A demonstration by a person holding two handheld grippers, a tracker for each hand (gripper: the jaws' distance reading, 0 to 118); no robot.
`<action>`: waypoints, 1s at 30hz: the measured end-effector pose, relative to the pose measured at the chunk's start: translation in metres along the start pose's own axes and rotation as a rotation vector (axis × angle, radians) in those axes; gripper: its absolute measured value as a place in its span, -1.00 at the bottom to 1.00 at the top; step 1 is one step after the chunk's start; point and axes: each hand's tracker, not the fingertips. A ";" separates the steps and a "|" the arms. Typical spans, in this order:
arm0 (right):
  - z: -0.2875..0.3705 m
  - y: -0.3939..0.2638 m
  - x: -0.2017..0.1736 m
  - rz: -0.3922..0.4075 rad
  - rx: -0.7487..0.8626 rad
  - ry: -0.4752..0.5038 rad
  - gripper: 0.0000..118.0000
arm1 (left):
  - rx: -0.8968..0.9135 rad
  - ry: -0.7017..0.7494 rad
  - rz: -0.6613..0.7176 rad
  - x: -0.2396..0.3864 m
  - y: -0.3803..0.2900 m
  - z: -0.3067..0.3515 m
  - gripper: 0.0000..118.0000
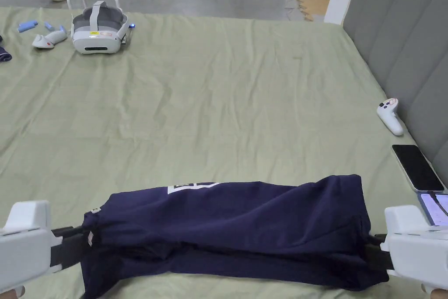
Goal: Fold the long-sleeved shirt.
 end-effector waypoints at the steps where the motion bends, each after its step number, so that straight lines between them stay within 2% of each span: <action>1: -0.010 -0.001 -0.002 0.027 -0.045 -0.007 -0.95 | -0.035 0.000 -0.008 -0.001 -0.005 -0.008 -0.80; 3: -0.036 -0.008 0.007 0.058 -0.127 -0.059 -0.95 | -0.125 0.010 -0.005 -0.004 -0.012 -0.023 -0.80; 5: -0.047 -0.011 0.005 0.083 -0.174 -0.067 -0.95 | -0.163 0.003 0.006 -0.005 -0.017 -0.034 -0.80; 14: -0.065 -0.019 -0.003 0.065 -0.173 -0.105 -0.95 | -0.141 0.045 0.014 -0.018 -0.025 -0.069 -0.80; 15: -0.062 -0.018 -0.004 0.069 -0.175 -0.111 -0.94 | -0.145 0.051 0.002 -0.019 -0.024 -0.069 -0.73; 16: -0.061 -0.016 -0.004 0.075 -0.178 -0.113 -0.84 | -0.144 0.052 0.001 -0.019 -0.022 -0.066 -0.46; 17: -0.058 -0.014 -0.002 0.075 -0.176 -0.113 -0.67 | -0.126 0.063 0.003 -0.019 -0.021 -0.061 -0.06; 18: -0.051 -0.013 -0.003 0.071 -0.167 -0.115 -0.33 | -0.098 0.110 -0.002 -0.016 -0.018 -0.055 0.35; 19: -0.044 -0.010 -0.002 0.069 -0.157 -0.123 0.27 | -0.069 0.179 -0.028 -0.010 -0.017 -0.045 0.70; 20: -0.031 -0.005 -0.004 0.068 -0.127 -0.159 0.56 | -0.036 0.223 -0.063 -0.006 -0.013 -0.033 0.78; 21: -0.021 -0.001 -0.005 0.075 -0.098 -0.180 0.66 | 0.003 0.224 -0.085 -0.004 -0.008 -0.022 0.79; 22: -0.005 0.005 -0.010 0.081 -0.035 -0.181 0.66 | 0.068 0.191 -0.101 0.000 -0.002 -0.008 0.79; 23: 0.009 0.012 -0.013 0.086 0.027 -0.161 0.85 | 0.110 0.178 -0.100 0.007 0.006 0.006 0.77; 25: 0.026 0.027 -0.020 0.081 0.116 -0.100 0.81 | 0.177 0.159 -0.067 0.016 0.020 0.020 0.77; 27: 0.040 0.045 -0.037 0.061 0.198 -0.090 0.81 | 0.238 0.132 -0.077 0.034 0.032 0.029 0.76; 28: 0.044 0.050 -0.043 0.062 0.239 -0.080 0.73 | 0.258 0.127 -0.094 0.043 0.035 0.031 0.72; 29: 0.046 0.053 -0.050 0.064 0.287 -0.060 0.50 | 0.269 0.114 -0.120 0.052 0.037 0.029 0.59; 30: 0.044 0.060 -0.057 0.063 0.310 -0.049 0.13 | 0.287 0.105 -0.147 0.058 0.037 0.026 0.34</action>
